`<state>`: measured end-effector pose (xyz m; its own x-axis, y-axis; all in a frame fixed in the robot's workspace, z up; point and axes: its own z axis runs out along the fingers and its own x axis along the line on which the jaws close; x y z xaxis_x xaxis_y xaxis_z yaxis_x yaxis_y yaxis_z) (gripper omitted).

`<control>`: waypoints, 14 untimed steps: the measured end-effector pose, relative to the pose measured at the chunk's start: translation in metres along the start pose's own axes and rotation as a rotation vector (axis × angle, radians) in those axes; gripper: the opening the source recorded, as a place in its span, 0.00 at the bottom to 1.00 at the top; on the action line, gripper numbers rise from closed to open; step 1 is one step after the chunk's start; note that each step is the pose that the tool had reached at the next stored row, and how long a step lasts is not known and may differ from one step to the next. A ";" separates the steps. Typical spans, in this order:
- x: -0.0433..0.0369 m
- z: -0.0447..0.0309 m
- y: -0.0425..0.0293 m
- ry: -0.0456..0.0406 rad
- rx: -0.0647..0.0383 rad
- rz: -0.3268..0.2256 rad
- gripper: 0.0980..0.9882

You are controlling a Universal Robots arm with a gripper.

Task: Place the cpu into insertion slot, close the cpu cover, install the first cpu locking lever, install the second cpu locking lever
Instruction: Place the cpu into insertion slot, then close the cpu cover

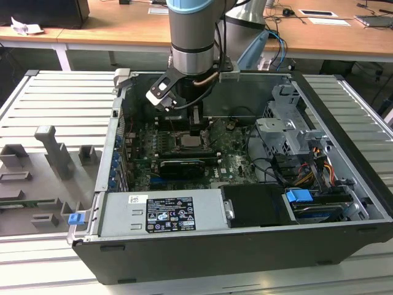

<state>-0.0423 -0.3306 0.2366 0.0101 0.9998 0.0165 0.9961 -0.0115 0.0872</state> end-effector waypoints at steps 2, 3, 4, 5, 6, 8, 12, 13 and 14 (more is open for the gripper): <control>0.0000 -0.0004 -0.0053 0.0000 0.000 0.000 0.01; 0.0000 -0.0005 -0.0069 0.0001 0.000 0.000 0.01; 0.0001 -0.0005 -0.0075 0.0000 0.000 0.000 0.01; 0.0002 -0.0006 -0.0080 0.0000 0.000 0.000 0.01; 0.0002 -0.0006 -0.0080 0.0000 0.000 0.000 0.01; 0.0003 -0.0011 -0.0081 0.0001 0.000 0.000 0.01; 0.0002 -0.0013 -0.0036 0.0001 0.000 0.000 0.01; 0.0003 -0.0027 -0.0030 0.0001 0.001 0.000 0.01; 0.0004 -0.0057 -0.0027 0.0000 0.001 0.000 0.01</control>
<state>-0.0455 -0.3303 0.2420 0.0102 0.9998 0.0165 0.9962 -0.0116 0.0863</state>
